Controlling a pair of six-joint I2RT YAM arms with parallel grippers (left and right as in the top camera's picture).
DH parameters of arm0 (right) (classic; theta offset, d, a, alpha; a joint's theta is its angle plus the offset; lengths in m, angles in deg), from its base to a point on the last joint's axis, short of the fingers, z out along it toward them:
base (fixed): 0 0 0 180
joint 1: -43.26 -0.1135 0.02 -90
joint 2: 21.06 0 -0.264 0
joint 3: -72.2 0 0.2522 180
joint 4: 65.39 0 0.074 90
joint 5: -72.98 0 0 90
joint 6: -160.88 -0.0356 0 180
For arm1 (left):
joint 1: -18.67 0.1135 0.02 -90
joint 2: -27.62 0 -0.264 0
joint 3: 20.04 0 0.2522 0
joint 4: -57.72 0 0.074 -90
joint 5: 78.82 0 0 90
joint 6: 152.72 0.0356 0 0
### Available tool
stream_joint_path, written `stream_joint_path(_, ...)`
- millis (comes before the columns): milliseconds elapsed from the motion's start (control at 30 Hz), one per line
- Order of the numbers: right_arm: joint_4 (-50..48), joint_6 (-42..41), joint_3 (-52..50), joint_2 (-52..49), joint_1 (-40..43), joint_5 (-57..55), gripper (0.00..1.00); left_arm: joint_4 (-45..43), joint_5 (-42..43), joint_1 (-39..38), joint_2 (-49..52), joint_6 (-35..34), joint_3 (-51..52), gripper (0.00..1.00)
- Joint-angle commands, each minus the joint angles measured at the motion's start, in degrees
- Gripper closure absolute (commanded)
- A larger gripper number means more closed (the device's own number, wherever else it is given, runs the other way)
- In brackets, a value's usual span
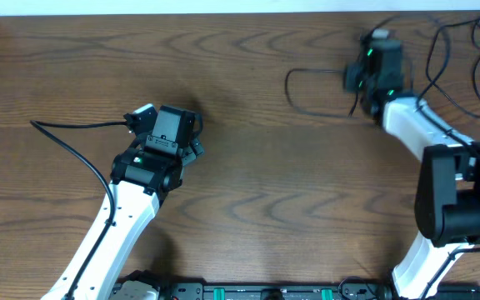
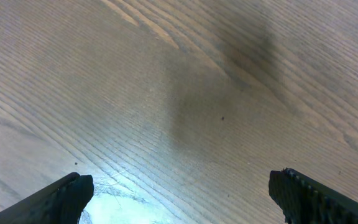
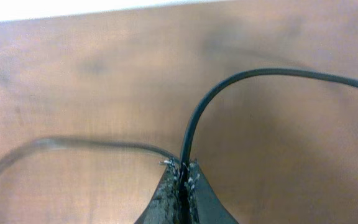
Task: Untangle cables
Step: 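Lift the black cable loop up toward the top right with the right gripper, then lay the black cable down at the top right with the right gripper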
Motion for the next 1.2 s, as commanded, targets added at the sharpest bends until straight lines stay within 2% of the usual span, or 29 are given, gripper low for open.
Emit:
stream_joint_path(0, -0.2, 3.5, 6.0, 0.2, 3.3, 0.6, 0.99, 0.0, -0.2, 0.2, -0.3, -0.5, 0.1, 0.02)
stream_joint_path(133, -0.5, 4.9, 10.9, 0.2, 5.9, 8.4, 0.99, 0.0, -0.2, 0.2, -0.3, -0.5, 0.1, 0.02)
stream_joint_path(300, -0.2, 6.4, 11.7, -0.4, 5.7, 14.5, 0.99, 0.0, -0.2, 0.2, -0.3, -0.5, 0.1, 0.02)
stream_joint_path(400, 3.1, 11.3, 11.7, -6.0, 3.5, 26.1, 0.99, 0.0, -0.2, 0.2, -0.3, -0.5, 0.1, 0.02)
stream_joint_path(567, 6.4, 13.6, 11.7, -13.4, 1.2, 27.8, 0.99, 0.0, -0.2, 0.2, -0.3, -0.5, 0.1, 0.02)
stream_joint_path(600, 7.4, 13.5, 11.7, -14.4, 0.9, 27.8, 0.96, 0.0, -0.2, 0.2, -0.3, -0.5, 0.1, 0.02)
stream_joint_path(633, 8.6, 13.5, 11.7, -14.9, 0.7, 27.8, 0.84, 0.0, -0.2, 0.2, -0.3, -0.5, 0.1, 0.02)
stream_joint_path(667, 10.1, 13.5, 11.7, -15.4, 0.3, 27.7, 0.62, 0.0, -0.2, 0.2, -0.3, -0.5, 0.1, 0.02)
stream_joint_path(833, 15.8, 13.5, 11.7, -14.1, -1.5, 28.5, 0.15, 0.0, -0.2, 0.2, -0.3, -0.5, 0.1, 0.02)
stream_joint_path(867, 16.2, 13.6, 11.7, -13.7, -2.0, 28.7, 0.01, 0.0, -0.2, 0.2, -0.3, -0.5, 0.1, 0.02)
stream_joint_path(1167, 16.5, 13.6, 11.7, -6.4, -8.7, 21.7, 0.01, 0.0, -0.2, 0.2, -0.3, -0.5, 0.1, 0.03)
